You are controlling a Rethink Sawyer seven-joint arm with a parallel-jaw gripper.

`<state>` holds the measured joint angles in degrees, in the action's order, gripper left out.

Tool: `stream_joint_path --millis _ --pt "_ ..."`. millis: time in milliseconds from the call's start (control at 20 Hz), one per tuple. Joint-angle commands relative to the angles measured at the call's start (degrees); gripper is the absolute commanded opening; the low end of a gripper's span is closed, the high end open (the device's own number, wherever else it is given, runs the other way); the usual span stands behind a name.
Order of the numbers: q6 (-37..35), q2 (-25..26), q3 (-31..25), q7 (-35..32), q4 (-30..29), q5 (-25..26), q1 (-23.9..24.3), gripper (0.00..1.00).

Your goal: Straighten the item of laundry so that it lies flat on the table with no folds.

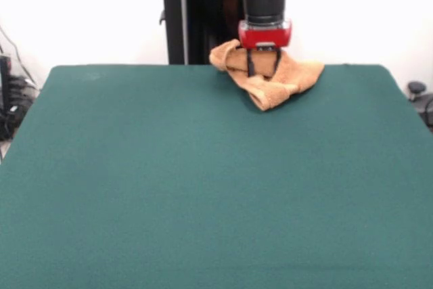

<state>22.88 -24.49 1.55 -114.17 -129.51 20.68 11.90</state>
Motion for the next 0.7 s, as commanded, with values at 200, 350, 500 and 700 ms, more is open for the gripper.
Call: stream_joint_path --millis 200,350,500,700 --pt "18.7 20.7 0.5 -12.6 12.1 -7.2 -4.3 1.00" --pt "23.7 25.4 0.0 -11.9 15.2 -6.7 -3.0 1.00" --pt "26.2 27.9 -0.6 -10.9 17.6 -5.1 -1.6 1.00" --pt "26.6 28.6 -0.6 -9.3 19.0 -4.3 -1.2 1.00"
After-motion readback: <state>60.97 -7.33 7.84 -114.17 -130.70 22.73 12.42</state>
